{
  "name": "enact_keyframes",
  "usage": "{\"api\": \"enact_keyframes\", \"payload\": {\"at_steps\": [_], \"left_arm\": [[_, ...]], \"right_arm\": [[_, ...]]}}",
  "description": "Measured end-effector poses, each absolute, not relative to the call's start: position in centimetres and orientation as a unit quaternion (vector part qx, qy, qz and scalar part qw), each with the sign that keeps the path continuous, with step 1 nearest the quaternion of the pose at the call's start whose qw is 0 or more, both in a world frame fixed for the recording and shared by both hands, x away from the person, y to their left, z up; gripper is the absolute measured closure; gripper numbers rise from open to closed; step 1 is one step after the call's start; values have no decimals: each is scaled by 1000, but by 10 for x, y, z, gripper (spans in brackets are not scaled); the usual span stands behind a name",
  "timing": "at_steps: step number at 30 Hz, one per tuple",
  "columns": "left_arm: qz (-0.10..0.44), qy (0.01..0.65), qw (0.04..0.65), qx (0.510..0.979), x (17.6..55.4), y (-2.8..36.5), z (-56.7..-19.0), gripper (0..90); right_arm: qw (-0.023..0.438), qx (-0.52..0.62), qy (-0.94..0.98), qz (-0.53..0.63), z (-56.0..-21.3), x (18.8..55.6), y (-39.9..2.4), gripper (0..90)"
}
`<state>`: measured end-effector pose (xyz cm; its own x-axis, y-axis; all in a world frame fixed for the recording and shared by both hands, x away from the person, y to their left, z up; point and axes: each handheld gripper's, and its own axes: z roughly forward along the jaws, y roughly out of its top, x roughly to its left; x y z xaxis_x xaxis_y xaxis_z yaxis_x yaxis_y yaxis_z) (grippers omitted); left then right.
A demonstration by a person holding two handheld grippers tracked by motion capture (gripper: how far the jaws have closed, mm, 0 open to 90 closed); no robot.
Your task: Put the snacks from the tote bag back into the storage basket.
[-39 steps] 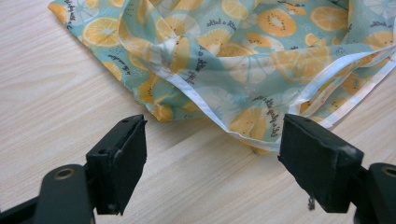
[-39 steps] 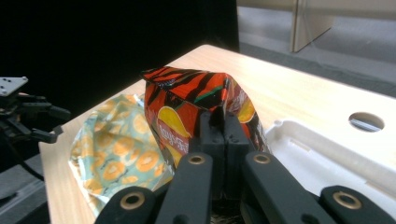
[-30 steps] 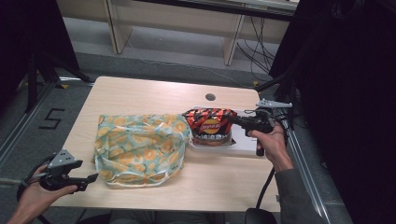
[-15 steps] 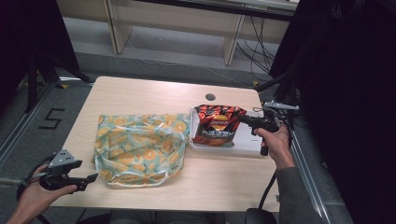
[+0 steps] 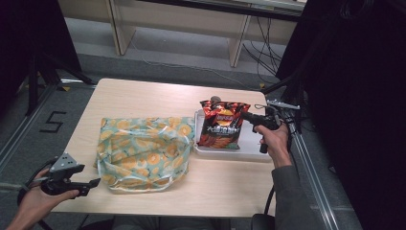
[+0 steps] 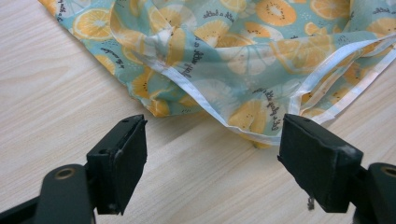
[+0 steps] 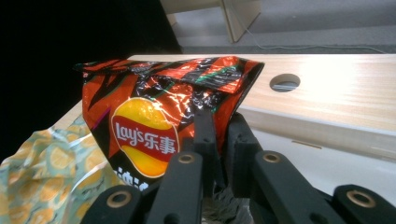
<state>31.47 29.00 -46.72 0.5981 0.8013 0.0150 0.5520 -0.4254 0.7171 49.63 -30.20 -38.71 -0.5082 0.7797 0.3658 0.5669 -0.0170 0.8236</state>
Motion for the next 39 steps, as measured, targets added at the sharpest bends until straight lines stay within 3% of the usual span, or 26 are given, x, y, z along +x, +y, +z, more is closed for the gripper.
{"api": "enact_keyframes", "payload": {"at_steps": [16, 20, 21, 26, 36, 39], "left_arm": [[179, 407, 339, 829, 315, 291, -467, 229], [176, 410, 340, 828, 315, 291, -467, 229], [176, 409, 341, 828, 315, 291, -467, 229], [175, 410, 341, 828, 315, 291, -467, 229], [182, 406, 341, 828, 316, 291, -468, 229], [175, 412, 337, 828, 315, 290, -467, 229]], "right_arm": [[139, 502, 699, 490, -391, 517, -290, 821], [150, 501, 701, 485, -393, 519, -289, 862], [134, 513, 696, 484, -392, 516, -286, 877], [154, 504, 706, 473, -390, 516, -286, 900], [124, 530, 696, 468, -388, 511, -294, 900], [140, 518, 703, 467, -390, 515, -296, 900]]}}
